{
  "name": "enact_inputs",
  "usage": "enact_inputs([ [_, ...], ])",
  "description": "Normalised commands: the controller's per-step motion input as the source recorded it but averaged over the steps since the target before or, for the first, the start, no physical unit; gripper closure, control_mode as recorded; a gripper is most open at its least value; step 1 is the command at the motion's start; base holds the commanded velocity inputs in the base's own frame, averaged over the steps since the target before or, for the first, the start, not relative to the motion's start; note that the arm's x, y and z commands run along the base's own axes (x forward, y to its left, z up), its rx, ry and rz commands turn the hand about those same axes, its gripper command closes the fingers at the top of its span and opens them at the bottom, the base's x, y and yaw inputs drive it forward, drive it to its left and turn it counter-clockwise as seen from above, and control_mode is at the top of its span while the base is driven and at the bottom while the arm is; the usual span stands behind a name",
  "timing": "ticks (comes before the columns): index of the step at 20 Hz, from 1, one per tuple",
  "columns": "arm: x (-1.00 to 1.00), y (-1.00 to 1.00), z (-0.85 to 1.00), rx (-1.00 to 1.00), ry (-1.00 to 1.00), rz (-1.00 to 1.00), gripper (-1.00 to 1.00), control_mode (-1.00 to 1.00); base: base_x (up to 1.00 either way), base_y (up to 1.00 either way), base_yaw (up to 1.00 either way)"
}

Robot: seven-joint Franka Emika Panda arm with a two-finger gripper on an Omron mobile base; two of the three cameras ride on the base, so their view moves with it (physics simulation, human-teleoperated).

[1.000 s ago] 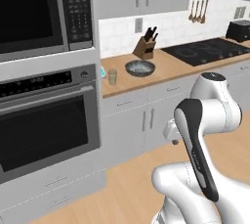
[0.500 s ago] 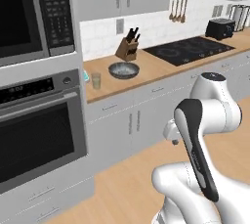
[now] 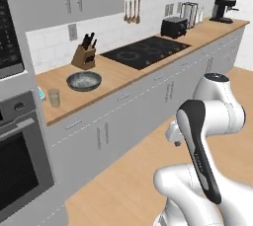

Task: Grab a lemon wedge from the fridge and one ice cube from the ice bowl, and put them in the glass of lemonade.

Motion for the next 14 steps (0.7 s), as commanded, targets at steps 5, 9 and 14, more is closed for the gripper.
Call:
enact_inputs([
  [5,0.0,0.0,0.0,0.0,0.0,0.0,-1.0,1.0,1.0,-0.09,0.0],
  [9,0.0,0.0,0.0,0.0,0.0,0.0,-1.0,1.0,1.0,-0.15,0.27],
  [14,0.0,0.0,0.0,0.0,0.0,0.0,-1.0,1.0,0.76,0.0,0.6],
])
